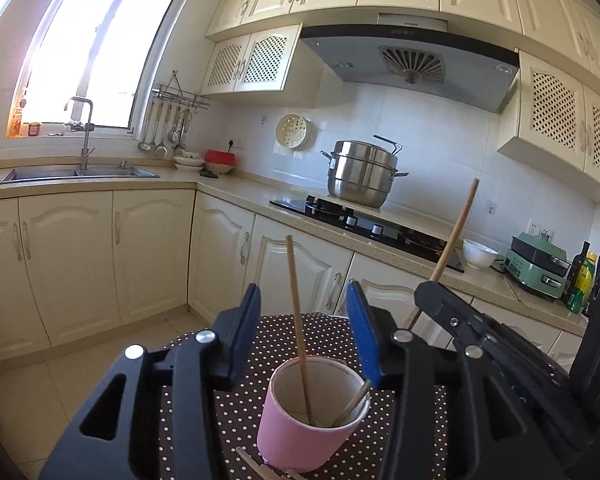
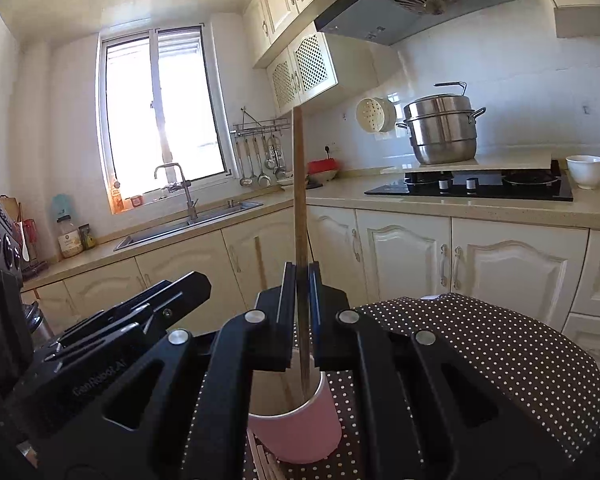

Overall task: Organize utensils
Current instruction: 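Lift both chopsticks into the pink cup while the left tool opens to release its chopstick, then open the right tool to drop its chopstick into the pink cup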

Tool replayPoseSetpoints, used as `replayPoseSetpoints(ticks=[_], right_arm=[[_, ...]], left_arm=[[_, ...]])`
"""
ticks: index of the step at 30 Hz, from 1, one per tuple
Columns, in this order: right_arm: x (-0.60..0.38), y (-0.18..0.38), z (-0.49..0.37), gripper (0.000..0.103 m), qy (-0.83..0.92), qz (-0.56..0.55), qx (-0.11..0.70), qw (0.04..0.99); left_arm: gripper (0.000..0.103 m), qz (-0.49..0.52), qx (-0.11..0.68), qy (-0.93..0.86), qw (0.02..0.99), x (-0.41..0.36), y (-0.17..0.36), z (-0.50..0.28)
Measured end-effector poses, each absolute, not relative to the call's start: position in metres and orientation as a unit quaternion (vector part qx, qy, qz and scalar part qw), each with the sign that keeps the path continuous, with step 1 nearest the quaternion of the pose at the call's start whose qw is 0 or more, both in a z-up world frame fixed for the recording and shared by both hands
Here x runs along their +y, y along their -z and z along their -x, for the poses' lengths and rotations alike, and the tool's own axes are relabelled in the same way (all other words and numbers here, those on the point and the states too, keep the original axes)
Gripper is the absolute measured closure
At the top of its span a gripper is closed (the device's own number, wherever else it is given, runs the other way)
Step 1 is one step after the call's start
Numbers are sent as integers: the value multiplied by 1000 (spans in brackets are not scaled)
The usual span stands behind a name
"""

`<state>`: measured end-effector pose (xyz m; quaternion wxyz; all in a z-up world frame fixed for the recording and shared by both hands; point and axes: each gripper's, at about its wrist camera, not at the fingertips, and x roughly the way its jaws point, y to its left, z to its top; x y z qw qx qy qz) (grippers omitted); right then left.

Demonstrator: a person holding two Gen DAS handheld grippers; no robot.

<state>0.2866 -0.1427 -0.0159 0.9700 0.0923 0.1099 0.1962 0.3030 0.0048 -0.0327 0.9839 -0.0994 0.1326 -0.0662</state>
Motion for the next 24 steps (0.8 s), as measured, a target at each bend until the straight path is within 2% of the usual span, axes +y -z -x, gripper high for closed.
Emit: replayPoseSetpoints(ticks=[2,6,8,9,10,11,24], right_arm=[[-142,16,-283,95,-192,-88,115,971],[-139,19,-276,95,-186,-82,128,971],[-139,21,-273,90,-181,-82,133,971],[-140,21,-271,74,-179,-84,135,971],[-141,22,-268,44,-175,-86,133,972],[-142,22,-265,39,-170,-88,129,973],[-144,12,-226,36,-152,-72,116,979]], left_arm=[[44,95,140,60,984,5,32,-296],[38,88,148,45,984,9,31,-280],[33,85,151,32,984,12,31,-273],[32,84,153,22,984,14,31,-269],[32,83,154,16,984,16,31,-265],[30,87,154,15,984,19,30,-261],[27,93,153,-11,984,40,18,-215]])
